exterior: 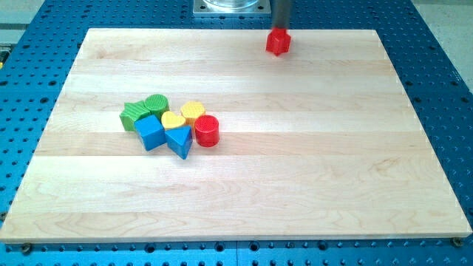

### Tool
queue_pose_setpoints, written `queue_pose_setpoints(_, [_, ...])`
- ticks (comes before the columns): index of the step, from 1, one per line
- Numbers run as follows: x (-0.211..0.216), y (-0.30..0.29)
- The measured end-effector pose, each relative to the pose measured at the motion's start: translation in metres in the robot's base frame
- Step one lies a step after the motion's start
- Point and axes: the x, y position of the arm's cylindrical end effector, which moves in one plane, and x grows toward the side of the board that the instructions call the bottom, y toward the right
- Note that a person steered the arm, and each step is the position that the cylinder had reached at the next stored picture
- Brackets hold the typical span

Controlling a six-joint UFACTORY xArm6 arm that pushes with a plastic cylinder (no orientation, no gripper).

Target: Push the red star into the green circle

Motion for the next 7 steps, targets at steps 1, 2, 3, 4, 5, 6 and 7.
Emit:
queue_pose_setpoints(1, [0.079,-0.048])
queue_pose_setpoints(2, [0.032,-0.052])
queue_pose_setpoints(3, [0.000,0.021])
queue_pose_setpoints(4, [0.031,0.017])
queue_pose_setpoints(5, [0.095,-0.043])
queue_pose_setpoints(6, [0.090,0.000])
queue_pose_setpoints(7, [0.096,0.045])
